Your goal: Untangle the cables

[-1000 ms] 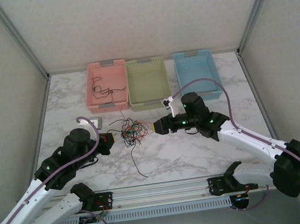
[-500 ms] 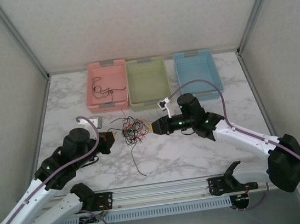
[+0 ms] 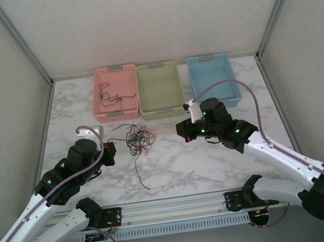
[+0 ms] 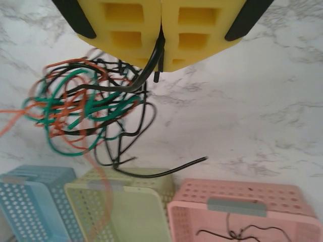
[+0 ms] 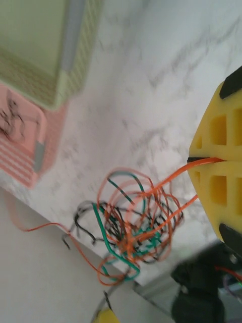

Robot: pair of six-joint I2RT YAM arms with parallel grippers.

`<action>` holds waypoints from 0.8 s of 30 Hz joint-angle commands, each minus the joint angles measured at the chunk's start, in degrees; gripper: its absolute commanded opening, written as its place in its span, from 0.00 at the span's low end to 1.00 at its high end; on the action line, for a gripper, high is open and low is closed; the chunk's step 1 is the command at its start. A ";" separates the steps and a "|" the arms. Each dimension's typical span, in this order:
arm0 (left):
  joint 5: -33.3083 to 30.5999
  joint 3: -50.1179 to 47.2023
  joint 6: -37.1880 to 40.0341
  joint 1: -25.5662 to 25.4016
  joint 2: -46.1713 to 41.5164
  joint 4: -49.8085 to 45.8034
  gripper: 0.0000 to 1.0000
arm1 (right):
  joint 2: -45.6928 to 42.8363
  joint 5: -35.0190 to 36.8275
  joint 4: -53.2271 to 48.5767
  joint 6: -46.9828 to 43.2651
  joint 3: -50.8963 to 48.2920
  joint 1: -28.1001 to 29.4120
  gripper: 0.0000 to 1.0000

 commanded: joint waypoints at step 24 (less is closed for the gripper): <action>-10.84 2.38 -2.03 0.51 0.46 -5.99 0.00 | -9.93 14.14 -13.55 -5.37 1.76 -10.69 0.00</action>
